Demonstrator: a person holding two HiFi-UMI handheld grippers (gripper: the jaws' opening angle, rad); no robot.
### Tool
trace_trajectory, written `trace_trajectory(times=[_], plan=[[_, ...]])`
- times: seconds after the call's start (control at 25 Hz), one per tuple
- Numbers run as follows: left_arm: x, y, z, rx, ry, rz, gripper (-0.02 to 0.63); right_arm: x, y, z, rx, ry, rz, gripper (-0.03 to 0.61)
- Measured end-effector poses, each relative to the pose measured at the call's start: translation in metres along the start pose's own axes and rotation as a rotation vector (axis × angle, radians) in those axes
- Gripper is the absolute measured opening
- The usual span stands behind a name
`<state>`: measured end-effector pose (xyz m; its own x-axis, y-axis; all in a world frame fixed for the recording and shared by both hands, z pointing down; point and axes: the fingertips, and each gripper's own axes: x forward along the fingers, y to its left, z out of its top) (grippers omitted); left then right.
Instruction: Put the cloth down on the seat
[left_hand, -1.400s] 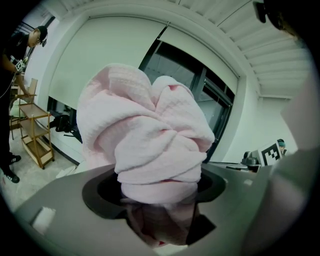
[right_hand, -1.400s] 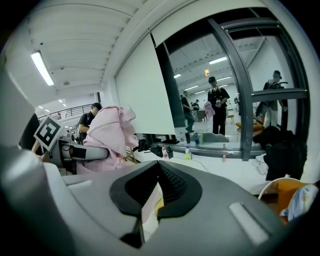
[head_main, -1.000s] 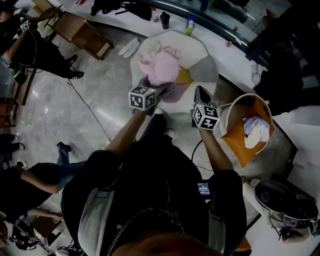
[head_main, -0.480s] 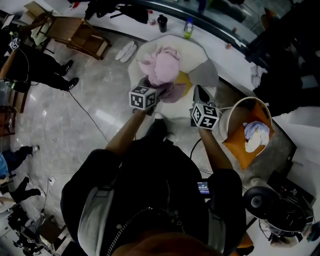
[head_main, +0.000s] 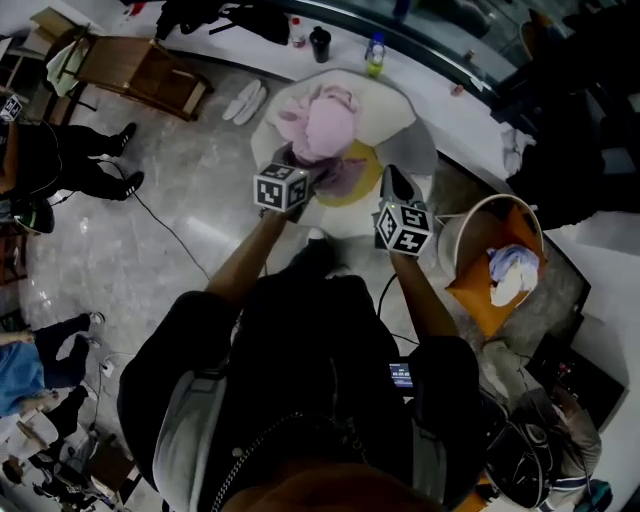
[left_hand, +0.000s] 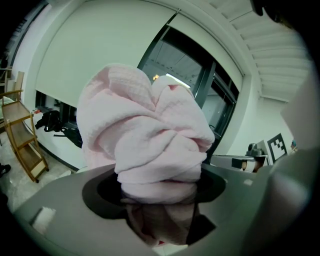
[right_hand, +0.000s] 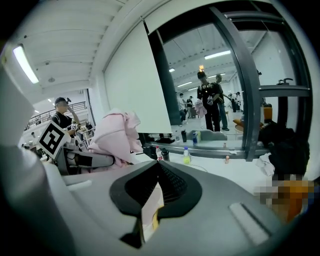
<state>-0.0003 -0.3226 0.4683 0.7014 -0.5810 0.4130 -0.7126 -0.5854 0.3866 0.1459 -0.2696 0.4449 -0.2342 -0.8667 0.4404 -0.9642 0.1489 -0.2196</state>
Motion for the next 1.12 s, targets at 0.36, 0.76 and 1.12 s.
trace_trajectory(times=[0.36, 0.76, 1.12], plan=[[0.01, 0.007, -0.004, -0.004, -0.009, 0.01, 0.359, 0.002, -0.014, -0.006, 0.007, -0.001, -0.02, 0.003], [0.02, 0.018, -0.025, -0.001, -0.024, 0.027, 0.359, 0.0, -0.021, -0.048, 0.012, 0.007, -0.021, 0.003], [0.04, 0.046, -0.071, 0.017, -0.046, 0.056, 0.359, 0.025, -0.036, -0.115, 0.005, 0.001, -0.002, 0.003]])
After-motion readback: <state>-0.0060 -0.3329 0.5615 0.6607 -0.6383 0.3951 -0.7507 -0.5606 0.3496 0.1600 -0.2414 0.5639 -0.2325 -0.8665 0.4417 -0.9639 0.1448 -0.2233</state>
